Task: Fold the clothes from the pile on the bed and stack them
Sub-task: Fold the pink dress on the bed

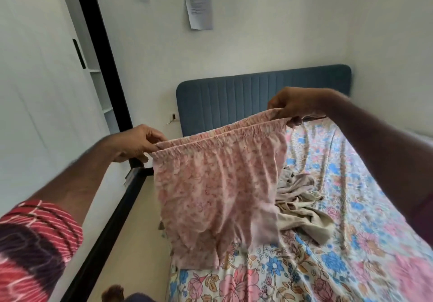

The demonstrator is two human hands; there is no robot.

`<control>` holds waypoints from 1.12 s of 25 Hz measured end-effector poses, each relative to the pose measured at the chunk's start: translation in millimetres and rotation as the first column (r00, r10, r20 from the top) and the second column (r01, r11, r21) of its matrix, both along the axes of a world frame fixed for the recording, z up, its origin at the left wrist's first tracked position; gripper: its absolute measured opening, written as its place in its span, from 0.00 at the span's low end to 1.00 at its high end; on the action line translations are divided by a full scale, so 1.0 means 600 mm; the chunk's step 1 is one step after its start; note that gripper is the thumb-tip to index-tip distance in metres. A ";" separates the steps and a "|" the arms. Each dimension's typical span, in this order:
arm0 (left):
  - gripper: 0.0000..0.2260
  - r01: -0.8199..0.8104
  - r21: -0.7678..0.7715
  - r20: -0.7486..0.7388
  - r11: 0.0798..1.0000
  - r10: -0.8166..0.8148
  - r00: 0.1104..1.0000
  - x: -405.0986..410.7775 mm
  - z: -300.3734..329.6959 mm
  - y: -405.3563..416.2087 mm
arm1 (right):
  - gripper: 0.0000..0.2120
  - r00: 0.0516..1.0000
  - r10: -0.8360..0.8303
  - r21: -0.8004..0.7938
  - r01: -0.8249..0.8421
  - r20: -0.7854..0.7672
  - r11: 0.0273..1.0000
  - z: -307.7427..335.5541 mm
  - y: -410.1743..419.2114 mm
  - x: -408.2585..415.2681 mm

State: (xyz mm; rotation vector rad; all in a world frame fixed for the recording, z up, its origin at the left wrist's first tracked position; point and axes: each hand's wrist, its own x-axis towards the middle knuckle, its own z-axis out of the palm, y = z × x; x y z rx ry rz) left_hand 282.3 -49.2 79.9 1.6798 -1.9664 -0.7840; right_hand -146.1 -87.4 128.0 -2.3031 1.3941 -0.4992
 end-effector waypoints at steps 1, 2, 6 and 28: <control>0.09 -0.012 -0.016 -0.063 1.000 0.011 0.998 0.003 0.005 0.001 | 0.09 0.999 -0.020 0.054 0.018 0.028 0.998 0.001 -0.003 -0.009; 0.11 -0.044 -0.055 -0.116 0.998 0.037 0.993 0.002 0.009 -0.001 | 0.10 0.998 -0.050 0.097 0.045 0.044 0.994 -0.002 -0.005 -0.015; 0.05 -0.138 -0.374 0.080 0.917 0.180 0.980 -0.021 0.029 -0.022 | 0.07 0.983 -0.185 0.072 0.185 -0.011 0.980 0.000 -0.007 -0.037; 0.18 -0.002 -0.806 -0.119 0.591 -0.159 0.980 -0.164 -0.163 0.001 | 0.11 0.746 -0.394 -0.286 0.601 0.537 0.747 -0.204 0.204 -0.117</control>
